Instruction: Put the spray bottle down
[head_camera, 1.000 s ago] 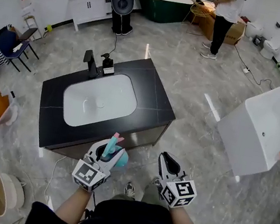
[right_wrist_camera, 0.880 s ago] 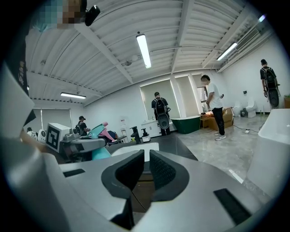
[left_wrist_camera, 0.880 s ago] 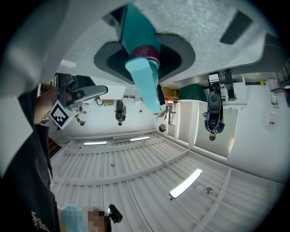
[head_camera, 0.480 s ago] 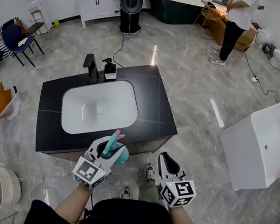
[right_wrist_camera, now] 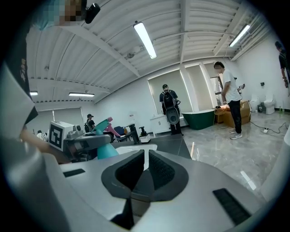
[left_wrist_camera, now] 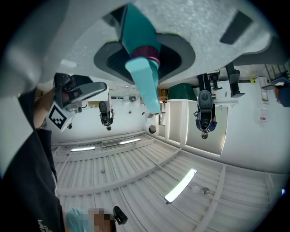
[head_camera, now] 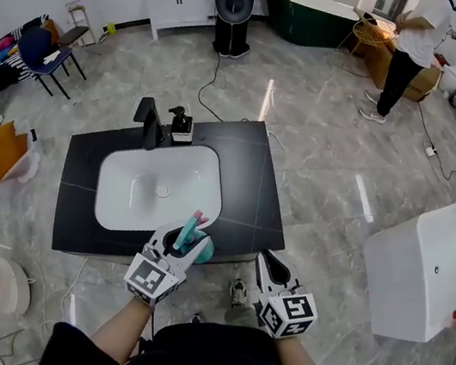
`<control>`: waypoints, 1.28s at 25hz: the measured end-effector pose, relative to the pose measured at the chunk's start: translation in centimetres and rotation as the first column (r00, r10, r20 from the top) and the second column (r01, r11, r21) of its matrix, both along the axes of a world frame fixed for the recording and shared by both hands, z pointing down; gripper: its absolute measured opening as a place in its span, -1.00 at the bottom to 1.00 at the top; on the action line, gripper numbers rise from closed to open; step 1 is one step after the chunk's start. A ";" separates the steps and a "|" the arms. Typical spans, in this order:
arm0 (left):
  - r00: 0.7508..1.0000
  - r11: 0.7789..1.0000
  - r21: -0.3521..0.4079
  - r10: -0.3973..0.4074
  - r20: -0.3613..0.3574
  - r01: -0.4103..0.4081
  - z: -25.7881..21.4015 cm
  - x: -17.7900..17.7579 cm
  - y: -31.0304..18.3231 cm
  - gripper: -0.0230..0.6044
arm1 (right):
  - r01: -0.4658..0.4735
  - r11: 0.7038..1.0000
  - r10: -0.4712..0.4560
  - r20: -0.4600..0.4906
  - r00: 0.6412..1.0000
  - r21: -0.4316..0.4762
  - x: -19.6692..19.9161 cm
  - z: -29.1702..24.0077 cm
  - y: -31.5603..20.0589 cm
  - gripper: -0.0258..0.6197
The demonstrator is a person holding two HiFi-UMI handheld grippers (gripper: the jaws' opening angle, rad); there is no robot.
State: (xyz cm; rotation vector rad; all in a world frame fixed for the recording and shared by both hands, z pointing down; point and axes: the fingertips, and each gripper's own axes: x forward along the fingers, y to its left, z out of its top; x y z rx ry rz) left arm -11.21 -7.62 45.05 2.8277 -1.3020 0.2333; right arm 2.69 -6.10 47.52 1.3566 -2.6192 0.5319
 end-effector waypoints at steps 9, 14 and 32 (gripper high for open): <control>0.999 0.999 0.011 -0.033 0.019 0.033 1.0 2.0 -6.3 -0.47 | 0.057 0.998 -0.057 0.002 0.998 -0.038 1.1 1.8 -4.9 -0.83; 0.999 0.999 0.009 -0.042 0.020 0.042 1.6 2.8 -9.7 -0.47 | 0.071 0.996 -0.070 0.006 0.998 -0.055 1.8 2.7 -7.1 -0.83; 0.996 0.997 0.021 -0.077 0.052 0.076 2.1 5.8 -20.8 -0.47 | 0.085 0.991 -0.084 0.013 0.996 -0.101 5.4 4.4 -12.7 -0.84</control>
